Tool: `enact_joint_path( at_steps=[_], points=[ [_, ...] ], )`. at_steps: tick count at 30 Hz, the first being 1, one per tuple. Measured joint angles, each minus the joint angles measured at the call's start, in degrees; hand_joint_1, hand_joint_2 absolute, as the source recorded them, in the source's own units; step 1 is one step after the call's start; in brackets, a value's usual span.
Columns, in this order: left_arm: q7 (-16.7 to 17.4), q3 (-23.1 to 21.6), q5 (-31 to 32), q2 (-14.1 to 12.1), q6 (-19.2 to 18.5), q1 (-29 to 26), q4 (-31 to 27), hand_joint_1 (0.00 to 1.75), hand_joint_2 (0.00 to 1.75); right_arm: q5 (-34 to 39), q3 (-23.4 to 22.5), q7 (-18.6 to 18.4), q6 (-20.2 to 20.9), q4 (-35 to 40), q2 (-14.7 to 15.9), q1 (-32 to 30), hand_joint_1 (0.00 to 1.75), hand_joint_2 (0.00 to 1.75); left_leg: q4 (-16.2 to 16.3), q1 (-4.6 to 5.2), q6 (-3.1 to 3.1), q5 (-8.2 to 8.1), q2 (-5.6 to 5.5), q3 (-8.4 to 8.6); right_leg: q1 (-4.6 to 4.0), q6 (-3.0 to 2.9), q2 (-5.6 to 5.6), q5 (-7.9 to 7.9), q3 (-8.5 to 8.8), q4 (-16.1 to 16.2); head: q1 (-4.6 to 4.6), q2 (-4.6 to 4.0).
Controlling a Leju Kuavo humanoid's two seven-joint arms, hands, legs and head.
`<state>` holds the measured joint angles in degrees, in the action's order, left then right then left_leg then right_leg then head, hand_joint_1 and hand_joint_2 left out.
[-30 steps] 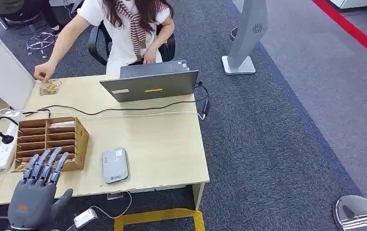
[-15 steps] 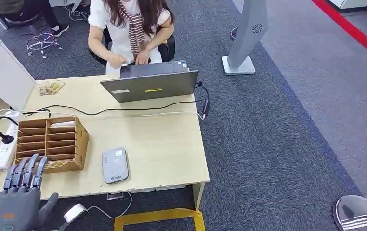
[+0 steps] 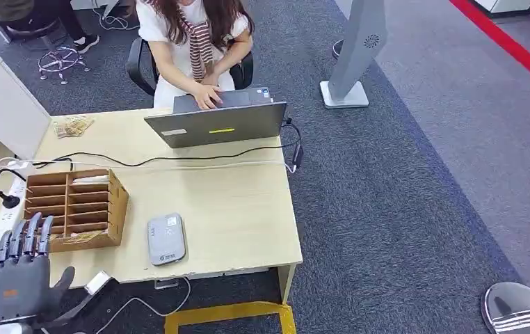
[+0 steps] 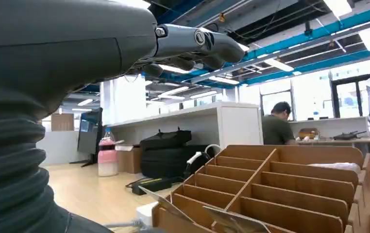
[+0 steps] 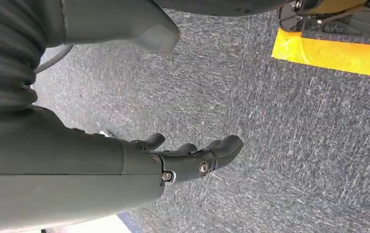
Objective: Pass the card to the sensor for recognition and then transmit it.
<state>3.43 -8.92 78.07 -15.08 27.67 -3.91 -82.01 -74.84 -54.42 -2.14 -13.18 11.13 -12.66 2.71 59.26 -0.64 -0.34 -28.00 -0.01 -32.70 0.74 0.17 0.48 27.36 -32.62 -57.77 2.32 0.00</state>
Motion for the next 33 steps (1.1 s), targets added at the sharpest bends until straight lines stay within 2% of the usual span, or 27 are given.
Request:
enact_joint_path(
  at_steps=[10, 20, 26, 33],
  points=[
    [-0.4, 0.8, -0.1, 1.2, -0.3, 1.8, 2.9, 0.0, 1.75, -0.7, 0.3, 0.1, 0.5, 0.0, 0.0, 0.0, 0.0, 1.75, 0.0, 0.0, 0.0, 0.0, 0.0, -0.01, 0.0, 0.0, 0.0, 0.0, -0.01, 0.0, 0.0, 0.0],
    [-1.2, 0.9, 0.0, 2.5, -1.7, 9.1, 11.1, 0.0, 1.75, -1.9, 1.4, 0.3, 0.9, 0.0, 0.0, 0.0, 0.0, 1.75, 0.0, 0.0, 0.04, 0.04, -0.01, 0.01, 0.0, 0.01, -0.03, -0.03, 0.0, 0.0, 0.02, 0.0],
    [0.6, 1.0, 0.0, 2.8, -4.4, 13.1, 16.4, 0.0, 1.75, -2.8, 2.0, 0.4, 1.8, 0.0, 0.1, 0.1, 0.0, 1.75, 0.0, -0.01, 0.04, 0.03, -0.01, -0.01, 0.0, 0.01, -0.03, -0.03, 0.0, 0.0, 0.0, 0.0],
    [0.9, 1.9, -0.3, 2.8, -5.0, 15.7, 20.2, 0.0, 1.75, -2.9, 2.5, 0.8, 2.0, 0.0, 0.2, 0.1, 0.0, 1.75, 0.0, -0.01, 0.04, 0.04, -0.01, -0.01, 0.0, 0.01, -0.01, -0.03, -0.01, 0.0, 0.0, 0.0]
  ],
)
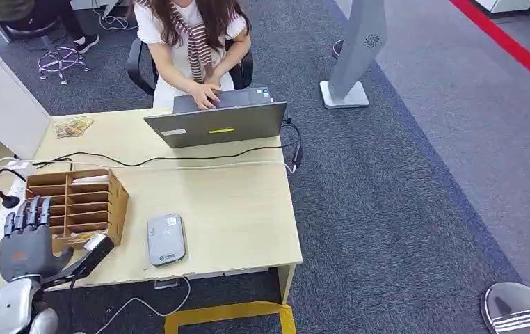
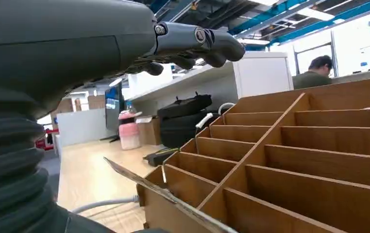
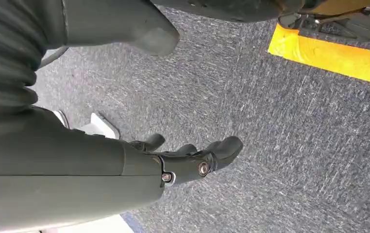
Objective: Pass the card to the sensor for recognition and then transmit it.
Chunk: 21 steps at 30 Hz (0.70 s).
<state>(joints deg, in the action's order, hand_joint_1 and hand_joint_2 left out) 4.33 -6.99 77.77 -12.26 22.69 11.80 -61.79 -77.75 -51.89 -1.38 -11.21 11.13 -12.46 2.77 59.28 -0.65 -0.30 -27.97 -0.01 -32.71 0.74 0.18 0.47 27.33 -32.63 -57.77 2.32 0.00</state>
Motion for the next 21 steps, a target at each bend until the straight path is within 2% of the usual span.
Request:
enact_joint_path(
  at_steps=[21],
  points=[
    [-0.1, 0.0, 0.9, 0.7, -1.2, 0.0, 0.5, 0.0, 1.75, -0.2, 0.2, -0.1, -0.3, 0.0, 0.0, 0.0, 0.0, 1.75, 0.0, 0.0, 0.0, 0.0, 0.01, 0.0, 0.0, 0.0, 0.0, 0.0, -0.01, 0.0, 0.0, 0.0]
  ],
)
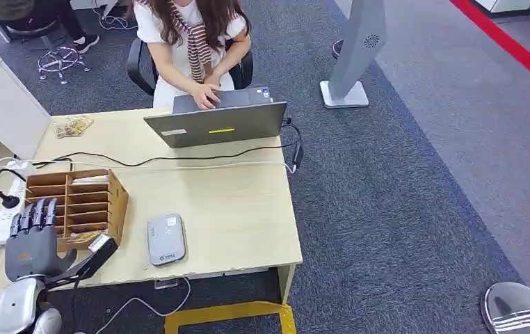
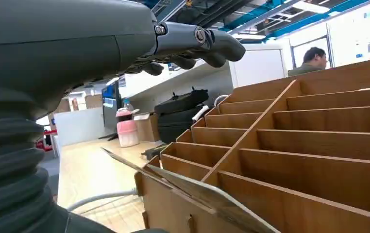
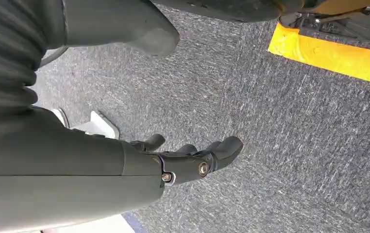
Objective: Pass the card to the sensor for recognition and then transmit it.
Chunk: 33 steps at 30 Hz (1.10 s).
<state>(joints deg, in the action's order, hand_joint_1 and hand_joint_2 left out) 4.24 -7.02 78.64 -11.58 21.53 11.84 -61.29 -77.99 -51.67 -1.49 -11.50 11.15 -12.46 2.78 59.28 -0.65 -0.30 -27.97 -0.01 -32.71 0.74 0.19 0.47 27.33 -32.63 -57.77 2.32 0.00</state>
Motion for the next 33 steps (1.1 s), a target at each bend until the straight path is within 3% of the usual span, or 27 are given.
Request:
enact_joint_path(
  at_steps=[33],
  points=[
    [-1.8, -0.2, -0.9, 1.6, 0.0, 0.0, -0.9, 0.0, 1.75, -0.2, 0.0, 0.3, -0.3, 0.0, 0.0, 0.1, 0.0, 1.75, 0.0, 0.0, 0.0, 0.0, 0.01, 0.01, 0.0, 0.0, 0.0, 0.0, -0.01, 0.0, 0.0, 0.0]
  ],
)
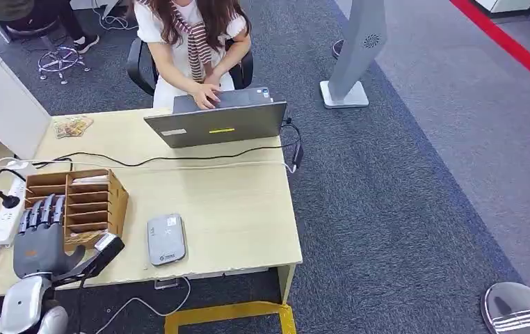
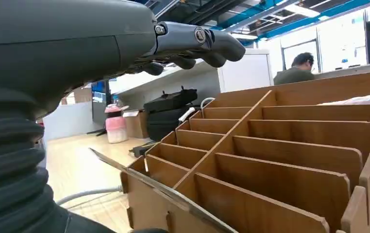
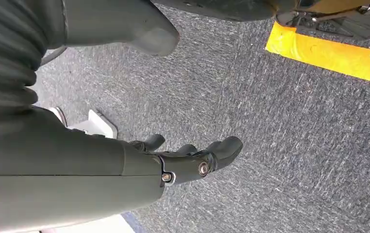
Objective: Pass the card to the sensor for recognition and then transmit it.
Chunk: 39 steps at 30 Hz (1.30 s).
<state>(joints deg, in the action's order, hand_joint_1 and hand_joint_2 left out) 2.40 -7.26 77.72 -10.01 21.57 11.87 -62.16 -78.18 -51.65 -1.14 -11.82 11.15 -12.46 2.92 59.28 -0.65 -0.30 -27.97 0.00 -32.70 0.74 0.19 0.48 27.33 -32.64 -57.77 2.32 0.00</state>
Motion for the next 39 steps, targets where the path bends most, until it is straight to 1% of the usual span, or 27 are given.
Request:
enact_joint_path(
  at_steps=[10, 39],
  points=[
    [-0.2, -1.3, 0.1, 0.4, -1.0, 0.0, 0.0, 0.0, 1.75, -0.1, 0.0, 0.0, -0.1, 0.0, 0.0, 0.0, 0.0, 1.75, 0.0, 0.0, 0.0, 0.0, 0.0, 0.0, 0.0, 0.0, 0.0, 0.0, 0.0, 0.0, 0.0, 0.0],
    [0.0, -2.4, -0.1, 0.9, -1.0, 0.5, 0.0, 0.0, 1.75, -0.3, 0.0, 0.3, 0.1, 0.0, 0.0, 0.1, 0.0, 1.75, 0.0, 0.0, 0.0, 0.0, 0.0, 0.0, 0.0, 0.0, 0.01, 0.0, -0.01, 0.0, 0.0, 0.0]
  ],
)
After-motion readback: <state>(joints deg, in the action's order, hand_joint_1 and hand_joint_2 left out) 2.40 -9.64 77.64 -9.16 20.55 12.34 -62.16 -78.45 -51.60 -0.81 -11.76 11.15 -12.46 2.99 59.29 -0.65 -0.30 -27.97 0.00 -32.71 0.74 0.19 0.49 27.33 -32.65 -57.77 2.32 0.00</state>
